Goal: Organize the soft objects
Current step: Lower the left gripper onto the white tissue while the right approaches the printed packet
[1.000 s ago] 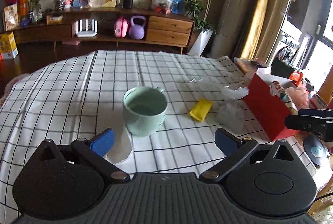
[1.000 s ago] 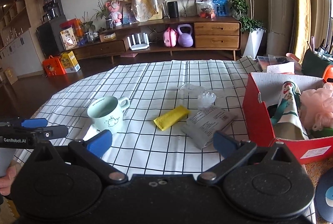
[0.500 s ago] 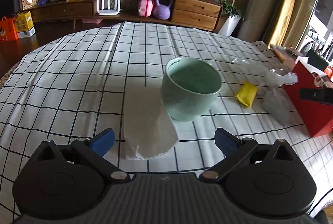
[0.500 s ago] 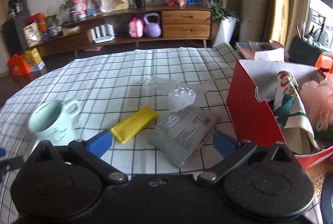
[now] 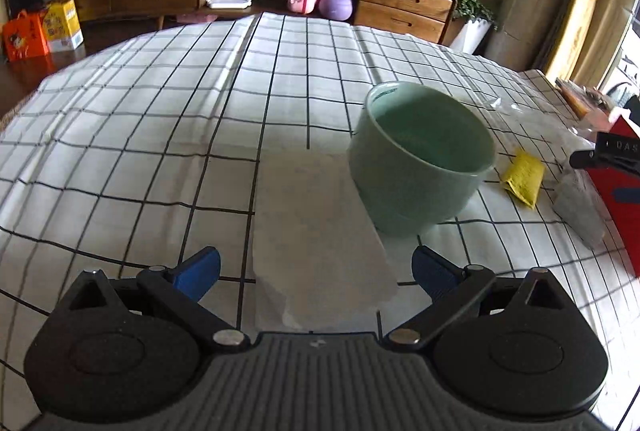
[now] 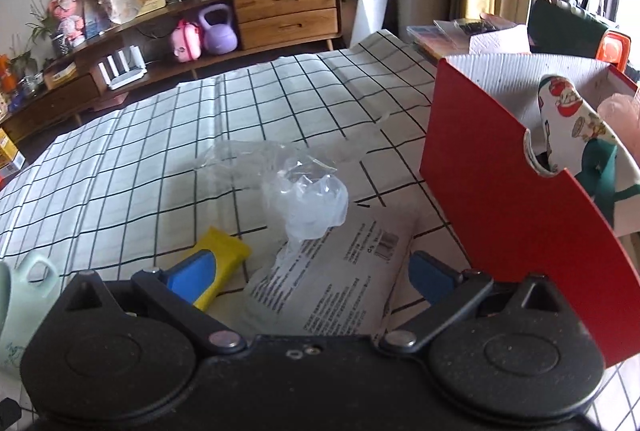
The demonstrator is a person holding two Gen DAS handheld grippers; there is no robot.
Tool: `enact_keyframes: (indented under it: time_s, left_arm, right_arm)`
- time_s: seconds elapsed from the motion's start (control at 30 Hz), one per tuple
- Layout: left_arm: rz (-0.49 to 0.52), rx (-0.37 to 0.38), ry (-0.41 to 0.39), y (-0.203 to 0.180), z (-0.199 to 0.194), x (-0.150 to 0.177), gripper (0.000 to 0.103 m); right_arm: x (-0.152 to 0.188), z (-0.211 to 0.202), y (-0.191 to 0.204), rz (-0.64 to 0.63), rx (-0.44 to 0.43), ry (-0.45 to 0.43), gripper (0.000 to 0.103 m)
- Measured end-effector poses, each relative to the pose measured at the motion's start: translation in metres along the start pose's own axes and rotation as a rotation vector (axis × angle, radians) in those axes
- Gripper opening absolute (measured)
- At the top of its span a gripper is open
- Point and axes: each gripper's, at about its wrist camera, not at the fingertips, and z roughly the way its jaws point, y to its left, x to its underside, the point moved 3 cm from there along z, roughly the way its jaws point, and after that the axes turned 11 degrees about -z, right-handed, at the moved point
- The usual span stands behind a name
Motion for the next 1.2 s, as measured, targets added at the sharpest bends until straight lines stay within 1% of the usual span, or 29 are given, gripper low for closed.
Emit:
enact_keyframes:
  time_s: [0.13, 0.23, 0.37, 0.4, 0.47, 0.5, 0.53, 0.57, 0.6, 0.67, 0.7, 0.77, 0.9, 1.07, 1.2]
  left_arm:
    - [-0.013, -0.011, 0.007, 0.003, 0.009, -0.001, 0.101]
    - [-0.012, -0.015, -0.011, 0.003, 0.010, -0.001, 0.099]
    - [0.004, -0.037, -0.034, 0.002, 0.011, -0.002, 0.083]
    - [0.010, -0.042, -0.040, 0.002, 0.011, -0.002, 0.081]
    - [0.020, -0.052, -0.050, 0.001, 0.010, -0.002, 0.071]
    - [0.024, -0.054, -0.054, 0.001, 0.010, -0.002, 0.067]
    - [0.028, -0.055, -0.057, 0.001, 0.009, -0.002, 0.061]
    - [0.029, -0.052, -0.060, 0.001, 0.009, -0.002, 0.057]
    - [0.030, -0.047, -0.063, 0.001, 0.008, -0.002, 0.056]
    - [0.032, -0.049, -0.068, 0.002, 0.008, -0.002, 0.048]
    - [0.029, -0.052, -0.071, 0.002, 0.007, -0.002, 0.046]
    - [0.022, -0.057, -0.078, 0.004, 0.007, -0.003, 0.036]
    - [-0.004, -0.057, -0.082, 0.009, 0.006, -0.005, 0.030]
    - [-0.020, -0.064, -0.094, 0.014, 0.006, -0.005, 0.015]
    - [-0.043, -0.063, -0.095, 0.019, 0.004, -0.006, 0.008]
  right_arm:
    - [0.002, 0.011, 0.000, 0.014, 0.007, 0.020, 0.103]
    - [0.003, 0.016, 0.000, 0.020, 0.000, 0.025, 0.103]
    - [0.005, 0.019, 0.000, 0.010, 0.014, 0.038, 0.103]
    - [0.006, 0.020, -0.001, 0.014, 0.012, 0.043, 0.102]
    - [0.008, 0.022, -0.002, 0.022, 0.010, 0.055, 0.101]
    - [0.009, 0.023, -0.003, 0.030, 0.007, 0.059, 0.101]
    - [0.010, 0.024, -0.004, 0.038, 0.003, 0.063, 0.100]
    - [0.011, 0.024, -0.005, 0.046, -0.002, 0.065, 0.100]
    - [0.013, 0.025, -0.006, 0.054, -0.008, 0.066, 0.099]
    - [0.014, 0.024, -0.006, 0.051, -0.008, 0.059, 0.099]
    - [0.014, 0.024, -0.006, 0.049, -0.009, 0.058, 0.098]
    - [0.014, 0.023, -0.006, 0.046, -0.012, 0.057, 0.096]
    - [0.014, 0.021, -0.004, 0.037, -0.026, 0.054, 0.092]
    - [0.016, 0.017, -0.004, 0.016, -0.045, 0.056, 0.090]
    - [0.021, 0.011, -0.004, 0.007, -0.066, 0.061, 0.088]
